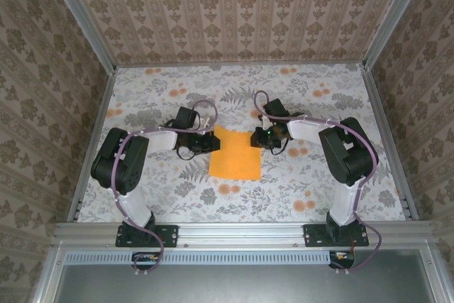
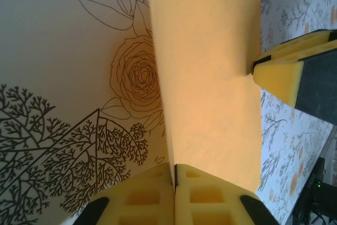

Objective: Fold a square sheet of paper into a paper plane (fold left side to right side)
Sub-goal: Hold the square sheet of paper at the center of the table, then first fold in half a square sheet of paper at the center of the table.

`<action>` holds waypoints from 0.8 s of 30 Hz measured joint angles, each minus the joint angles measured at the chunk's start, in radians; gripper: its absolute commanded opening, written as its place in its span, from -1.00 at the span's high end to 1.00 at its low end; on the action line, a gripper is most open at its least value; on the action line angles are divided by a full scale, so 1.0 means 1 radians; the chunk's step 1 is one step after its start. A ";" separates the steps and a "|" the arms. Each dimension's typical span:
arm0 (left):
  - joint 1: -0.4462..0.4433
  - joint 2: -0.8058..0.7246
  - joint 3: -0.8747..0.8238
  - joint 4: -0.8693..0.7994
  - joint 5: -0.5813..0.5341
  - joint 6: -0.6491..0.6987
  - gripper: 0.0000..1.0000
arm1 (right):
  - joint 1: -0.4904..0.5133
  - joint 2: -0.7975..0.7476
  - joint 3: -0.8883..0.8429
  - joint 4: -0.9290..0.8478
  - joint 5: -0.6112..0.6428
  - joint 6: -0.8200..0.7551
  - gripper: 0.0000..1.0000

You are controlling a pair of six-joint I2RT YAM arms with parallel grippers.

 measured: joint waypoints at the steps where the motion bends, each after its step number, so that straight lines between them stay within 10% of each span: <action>1: 0.000 -0.004 0.000 -0.005 0.001 -0.006 0.41 | 0.000 0.002 0.005 0.000 0.003 0.000 0.52; 11: -0.015 -0.076 0.046 0.023 0.072 -0.080 -0.20 | 0.000 0.011 0.012 -0.004 0.006 -0.003 0.52; 24: -0.106 0.058 0.099 0.165 0.132 -0.185 -0.09 | -0.020 -0.005 -0.020 0.071 -0.023 0.022 0.44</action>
